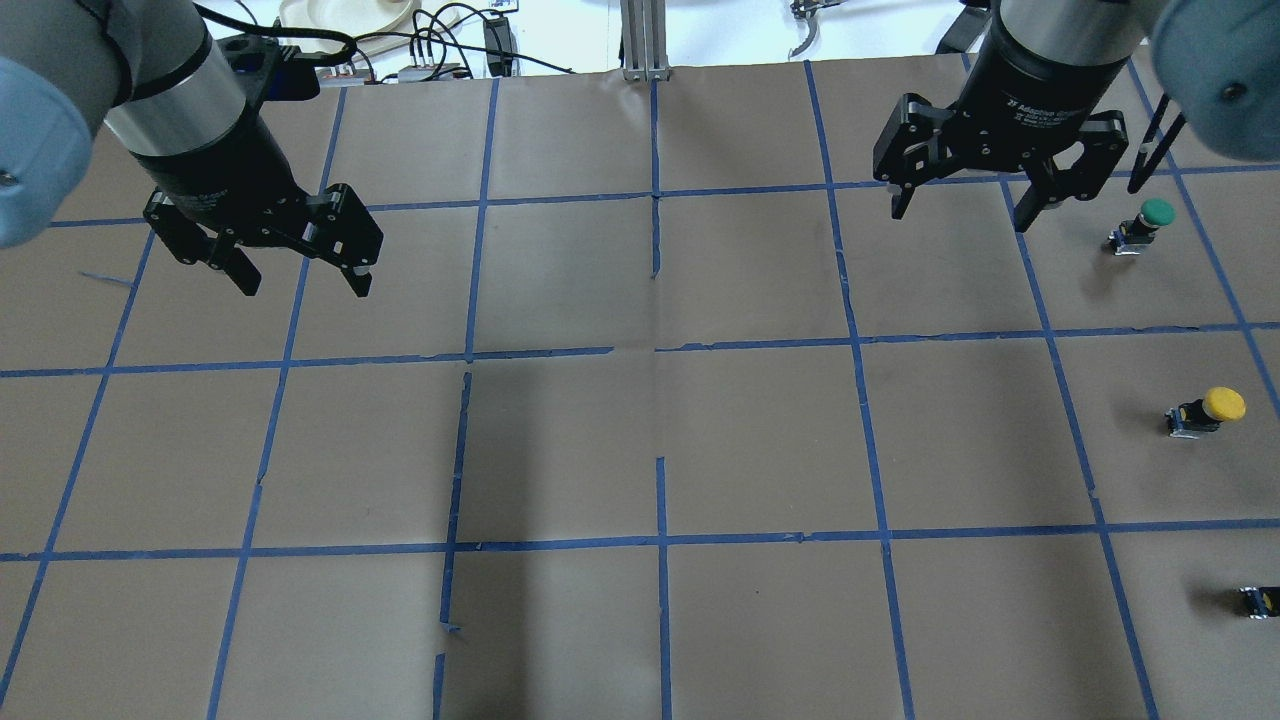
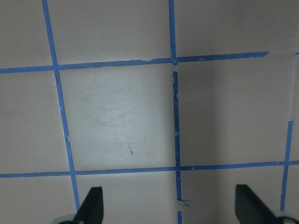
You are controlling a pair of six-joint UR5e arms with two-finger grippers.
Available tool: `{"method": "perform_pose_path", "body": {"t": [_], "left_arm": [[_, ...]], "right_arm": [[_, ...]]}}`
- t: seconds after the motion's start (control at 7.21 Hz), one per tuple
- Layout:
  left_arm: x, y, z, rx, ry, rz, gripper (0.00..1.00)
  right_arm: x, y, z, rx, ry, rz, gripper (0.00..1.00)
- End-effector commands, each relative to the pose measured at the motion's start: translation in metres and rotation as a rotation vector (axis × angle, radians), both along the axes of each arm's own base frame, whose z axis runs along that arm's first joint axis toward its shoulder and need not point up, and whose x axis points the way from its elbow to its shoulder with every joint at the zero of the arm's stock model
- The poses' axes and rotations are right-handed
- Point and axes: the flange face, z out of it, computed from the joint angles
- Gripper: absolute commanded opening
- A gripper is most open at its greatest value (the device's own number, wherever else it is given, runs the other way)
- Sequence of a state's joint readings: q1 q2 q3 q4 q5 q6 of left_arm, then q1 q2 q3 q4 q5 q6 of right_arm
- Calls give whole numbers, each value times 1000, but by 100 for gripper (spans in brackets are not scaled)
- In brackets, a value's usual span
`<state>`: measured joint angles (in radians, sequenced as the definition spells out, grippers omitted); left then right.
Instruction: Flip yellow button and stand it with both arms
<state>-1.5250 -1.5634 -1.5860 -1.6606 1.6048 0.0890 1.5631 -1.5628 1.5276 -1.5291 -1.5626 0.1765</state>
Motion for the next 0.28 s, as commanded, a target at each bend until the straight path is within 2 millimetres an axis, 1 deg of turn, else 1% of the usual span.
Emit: {"method": "perform_pose_path", "body": {"t": [0.0, 0.14], "left_arm": [[0, 0, 2, -6, -2, -1, 100], [0, 0, -1, 1, -3, 0, 100]], "right_arm": [[0, 0, 1, -9, -2, 2, 100], [0, -1, 0, -8, -2, 2, 100]]}}
